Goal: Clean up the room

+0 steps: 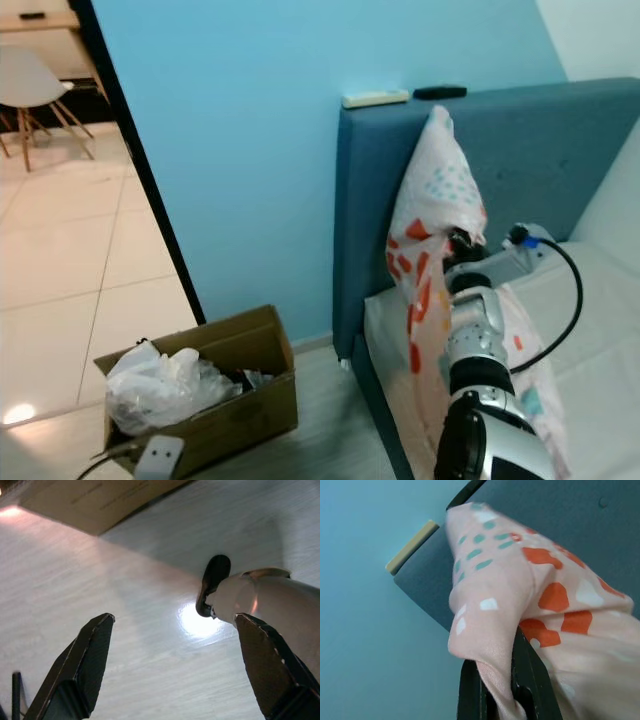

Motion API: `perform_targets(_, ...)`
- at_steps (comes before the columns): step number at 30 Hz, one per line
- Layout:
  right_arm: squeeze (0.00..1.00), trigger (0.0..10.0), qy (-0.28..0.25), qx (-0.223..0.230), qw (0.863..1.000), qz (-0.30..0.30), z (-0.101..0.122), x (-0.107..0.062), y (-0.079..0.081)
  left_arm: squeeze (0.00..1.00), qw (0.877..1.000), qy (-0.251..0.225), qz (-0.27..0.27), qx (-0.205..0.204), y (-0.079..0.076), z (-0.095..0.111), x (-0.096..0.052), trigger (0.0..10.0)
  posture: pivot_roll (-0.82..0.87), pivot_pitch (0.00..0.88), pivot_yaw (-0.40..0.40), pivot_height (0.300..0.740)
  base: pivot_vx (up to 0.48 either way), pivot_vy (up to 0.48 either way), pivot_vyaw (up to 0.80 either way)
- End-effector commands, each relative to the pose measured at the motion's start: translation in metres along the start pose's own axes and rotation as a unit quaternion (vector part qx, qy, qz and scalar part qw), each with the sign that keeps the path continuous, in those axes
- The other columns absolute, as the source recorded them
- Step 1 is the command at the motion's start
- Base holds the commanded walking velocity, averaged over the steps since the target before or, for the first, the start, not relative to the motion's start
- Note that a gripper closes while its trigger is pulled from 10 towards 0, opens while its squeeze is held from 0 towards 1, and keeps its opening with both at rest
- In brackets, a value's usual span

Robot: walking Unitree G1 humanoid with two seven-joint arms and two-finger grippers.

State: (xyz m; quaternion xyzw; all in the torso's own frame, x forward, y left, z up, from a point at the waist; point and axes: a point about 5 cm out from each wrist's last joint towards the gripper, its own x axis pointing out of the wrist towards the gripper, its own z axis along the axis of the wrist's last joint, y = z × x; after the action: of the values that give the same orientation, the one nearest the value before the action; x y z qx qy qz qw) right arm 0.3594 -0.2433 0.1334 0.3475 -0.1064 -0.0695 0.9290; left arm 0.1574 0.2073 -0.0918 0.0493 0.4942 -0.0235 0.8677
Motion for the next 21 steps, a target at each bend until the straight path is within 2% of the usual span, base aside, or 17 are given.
perform_targets(1, 0.00, 10.0, -0.046, 0.001, 0.999, 0.011, 0.018, 0.005, 0.004, 0.00, 1.000, 0.014, -0.011, -0.004, -0.006, -0.008, -0.001, 10.0, 0.11, 0.000, -0.046, 0.722, 0.000, -0.442, 0.70)
perform_targets(9, 0.00, 10.0, -0.050, 0.001, 0.999, 0.002, 0.014, 0.000, 0.000, 0.00, 1.000, 0.013, -0.010, -0.005, -0.005, -0.009, -0.001, 10.0, 0.10, 0.000, -0.038, 0.722, 0.000, -0.443, 0.61)
perform_targets(11, 0.00, 10.0, -0.029, -0.006, 1.000, -0.008, 0.010, 0.000, -0.002, 0.00, 1.000, 0.005, 0.003, -0.016, -0.002, -0.005, -0.001, 10.0, 0.10, 0.000, -0.037, 0.722, 0.000, 0.000, 0.00)
perform_targets(21, 0.00, 10.0, -0.010, -0.011, 1.000, -0.019, 0.005, 0.001, -0.004, 0.00, 1.000, 0.000, -0.001, -0.018, -0.004, -0.002, 0.000, 10.0, 0.10, 0.000, -0.043, 0.722, 0.000, 0.000, 0.00)
